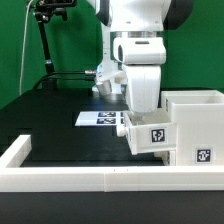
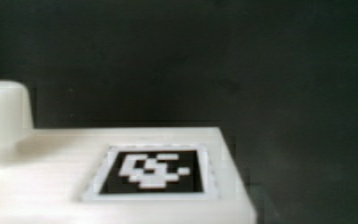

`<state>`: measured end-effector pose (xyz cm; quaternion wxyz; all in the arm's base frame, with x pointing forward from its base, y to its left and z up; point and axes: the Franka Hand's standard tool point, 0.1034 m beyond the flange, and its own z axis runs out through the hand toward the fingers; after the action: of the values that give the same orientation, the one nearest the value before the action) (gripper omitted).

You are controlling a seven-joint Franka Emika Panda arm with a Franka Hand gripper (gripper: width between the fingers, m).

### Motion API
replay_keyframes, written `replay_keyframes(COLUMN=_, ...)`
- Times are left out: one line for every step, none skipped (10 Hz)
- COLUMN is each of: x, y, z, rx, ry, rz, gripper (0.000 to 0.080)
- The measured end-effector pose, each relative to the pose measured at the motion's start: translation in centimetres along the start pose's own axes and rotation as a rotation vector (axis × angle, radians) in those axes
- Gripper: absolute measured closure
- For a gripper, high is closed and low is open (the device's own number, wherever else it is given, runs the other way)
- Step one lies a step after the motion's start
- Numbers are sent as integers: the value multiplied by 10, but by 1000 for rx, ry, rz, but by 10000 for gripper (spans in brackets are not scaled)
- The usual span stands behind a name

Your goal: Assemble drawer

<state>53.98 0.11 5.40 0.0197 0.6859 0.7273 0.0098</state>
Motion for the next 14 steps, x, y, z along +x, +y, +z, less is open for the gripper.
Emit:
replay_keyframes(x=0, y=0, z=0, rx=0, ry=0, rz=0, gripper=755)
replay_keyframes(x=0, y=0, z=0, rx=0, ry=0, rz=0, gripper=755)
replay_keyframes(x=0, y=0, z=0, rx=0, ry=0, rz=0, gripper=755)
replay_keyframes(x=1, y=0, z=0, rx=0, ry=0, rz=9, gripper=755)
replay_keyframes(x=5, y=0, z=0, rx=3, ry=0, rz=35, gripper=755)
replay_keyframes(x=5, y=-1, z=-1, rx=5, ry=-1, rz=53, gripper=755)
replay_keyframes(x=6, y=-1, z=-1, rx=5, ry=-1, rz=72, gripper=755)
replay_keyframes(x=6, y=-1, z=-1, rx=6, ry=-1, rz=86, gripper=755)
replay_keyframes(x=6, y=-1, z=-1, rx=6, ry=-1, rz=86, gripper=755)
replay_keyframes(x=6, y=-1, z=-1, rx=6, ry=-1, rz=86, gripper=749)
replay_keyframes(x=5, y=-2, z=0, rx=7, ry=-1, rz=88, gripper=749)
replay_keyframes(x=2, y=-2, z=-1, rx=5, ry=-3, rz=91, gripper=580)
replay_keyframes(x=2, y=0, z=-8, rx=0, ry=-7, rz=91, gripper=580)
replay_keyframes(x=2, y=2, z=-17, rx=0, ry=-14, rz=88, gripper=381)
